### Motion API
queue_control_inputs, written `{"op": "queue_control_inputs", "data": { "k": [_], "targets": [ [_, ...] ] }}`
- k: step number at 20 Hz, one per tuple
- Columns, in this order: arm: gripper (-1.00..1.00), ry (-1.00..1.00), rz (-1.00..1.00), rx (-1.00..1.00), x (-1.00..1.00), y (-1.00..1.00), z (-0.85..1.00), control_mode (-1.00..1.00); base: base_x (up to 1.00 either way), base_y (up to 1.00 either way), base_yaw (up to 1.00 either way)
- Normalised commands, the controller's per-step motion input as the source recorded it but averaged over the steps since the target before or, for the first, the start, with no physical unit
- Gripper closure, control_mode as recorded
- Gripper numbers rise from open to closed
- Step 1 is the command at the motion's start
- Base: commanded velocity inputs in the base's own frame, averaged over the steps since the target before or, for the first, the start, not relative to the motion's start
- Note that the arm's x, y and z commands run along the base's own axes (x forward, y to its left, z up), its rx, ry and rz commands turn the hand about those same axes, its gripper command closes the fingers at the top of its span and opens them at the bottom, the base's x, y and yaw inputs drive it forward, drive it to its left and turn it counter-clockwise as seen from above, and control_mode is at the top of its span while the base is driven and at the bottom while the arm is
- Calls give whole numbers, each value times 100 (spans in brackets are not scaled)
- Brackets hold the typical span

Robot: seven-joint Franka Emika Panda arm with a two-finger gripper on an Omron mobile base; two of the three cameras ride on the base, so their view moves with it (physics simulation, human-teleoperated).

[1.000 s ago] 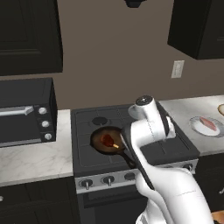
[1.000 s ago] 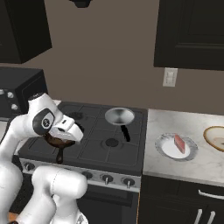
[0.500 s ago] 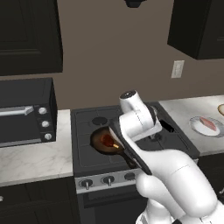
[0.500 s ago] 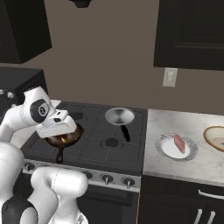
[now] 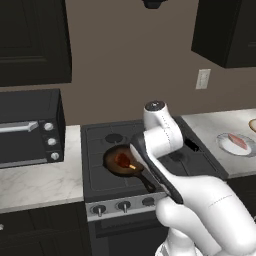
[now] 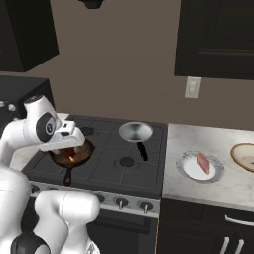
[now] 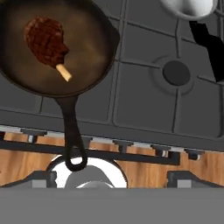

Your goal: Place one of the steaks on the plate and the other in the bowl. Then place the bowl in the fridge.

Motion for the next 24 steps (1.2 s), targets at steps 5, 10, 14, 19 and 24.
{"op": "queue_control_inputs", "data": {
  "k": [5, 10, 14, 19, 24],
  "targets": [
    [-100, -35, 9, 20, 0, 9, -17, -100, 0, 0, 0],
    [-100, -7, 14, 21, 2, 26, -13, -100, 0, 0, 0],
    [-100, 17, 20, 6, 12, 42, 0, -100, 0, 0, 0],
    [-100, 22, 18, 0, 30, 44, 0, -100, 0, 0, 0],
    [-100, 9, 4, 0, 42, 14, 0, -100, 0, 0, 0]
  ]
}}
